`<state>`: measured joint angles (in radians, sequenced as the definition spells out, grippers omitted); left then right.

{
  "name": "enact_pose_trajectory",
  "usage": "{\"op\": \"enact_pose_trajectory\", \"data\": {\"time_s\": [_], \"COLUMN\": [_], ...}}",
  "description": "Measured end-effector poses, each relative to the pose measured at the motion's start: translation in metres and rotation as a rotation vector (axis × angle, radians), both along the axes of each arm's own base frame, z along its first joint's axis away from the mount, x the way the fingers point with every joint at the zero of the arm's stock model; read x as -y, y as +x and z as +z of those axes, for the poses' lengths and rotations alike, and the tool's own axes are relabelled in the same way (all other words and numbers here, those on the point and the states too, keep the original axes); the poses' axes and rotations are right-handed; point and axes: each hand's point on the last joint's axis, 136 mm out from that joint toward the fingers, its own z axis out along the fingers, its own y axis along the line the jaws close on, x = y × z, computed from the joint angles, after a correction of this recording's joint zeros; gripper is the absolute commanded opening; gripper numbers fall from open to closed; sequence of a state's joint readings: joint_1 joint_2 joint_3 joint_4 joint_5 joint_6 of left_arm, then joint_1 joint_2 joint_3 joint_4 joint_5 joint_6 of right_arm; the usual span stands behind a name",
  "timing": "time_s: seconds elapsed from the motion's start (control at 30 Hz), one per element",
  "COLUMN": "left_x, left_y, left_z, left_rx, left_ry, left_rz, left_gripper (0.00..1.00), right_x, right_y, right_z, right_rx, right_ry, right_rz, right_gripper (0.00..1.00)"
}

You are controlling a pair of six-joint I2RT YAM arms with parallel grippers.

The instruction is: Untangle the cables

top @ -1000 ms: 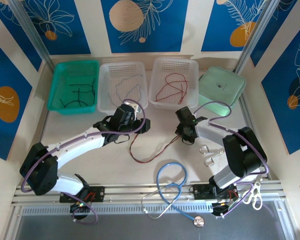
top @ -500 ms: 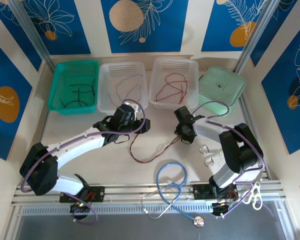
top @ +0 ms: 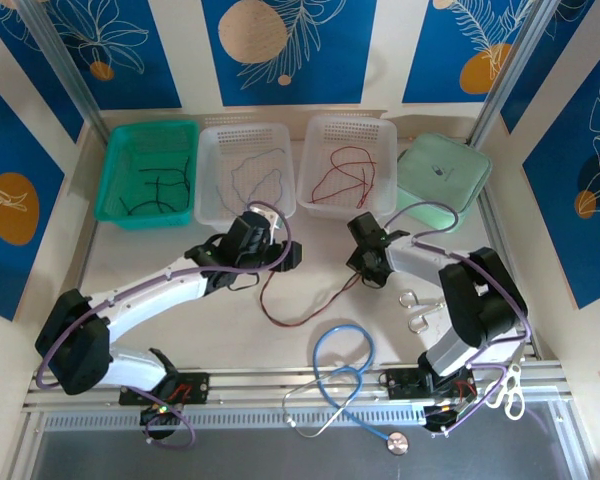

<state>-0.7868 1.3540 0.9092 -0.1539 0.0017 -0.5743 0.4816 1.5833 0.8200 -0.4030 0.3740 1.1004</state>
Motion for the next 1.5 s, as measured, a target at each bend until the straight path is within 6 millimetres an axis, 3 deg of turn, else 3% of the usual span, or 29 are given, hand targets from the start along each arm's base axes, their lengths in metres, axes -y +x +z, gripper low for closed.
{"op": "enact_pose_trajectory", "data": {"time_s": [0.1,0.23,0.57,0.9,1.2,1.5], "left_x": [0.005,0.018,0.053,0.08,0.1,0.107], "left_y": [-0.003,-0.008,-0.013,-0.009,0.0,0.0], "left_z": [0.001,0.004,-0.012,0.015,0.031,0.038], "left_rx": [-0.019,-0.056,-0.196,-0.219,-0.228,-0.239], "left_ry": [-0.036,-0.113,-0.24,-0.385,-0.461,-0.517], "left_rz": [-0.012,-0.044,-0.109,-0.162,-0.195,-0.208], "left_gripper": [0.65,0.65,0.62,0.62,0.62,0.56], "right_x": [-0.011,-0.022,-0.021,-0.025,-0.044,-0.048], "right_y": [-0.006,-0.01,-0.018,-0.011,-0.006,-0.003], "right_z": [0.011,0.045,0.098,0.151,0.192,0.22], "right_rx": [0.051,0.163,0.394,0.695,0.809,0.903], "right_ry": [0.028,0.092,0.2,0.382,0.502,0.601], "right_rz": [0.04,0.075,0.13,0.221,0.341,0.373], "right_gripper": [0.0,0.0,0.0,0.0,0.0,0.0]}}
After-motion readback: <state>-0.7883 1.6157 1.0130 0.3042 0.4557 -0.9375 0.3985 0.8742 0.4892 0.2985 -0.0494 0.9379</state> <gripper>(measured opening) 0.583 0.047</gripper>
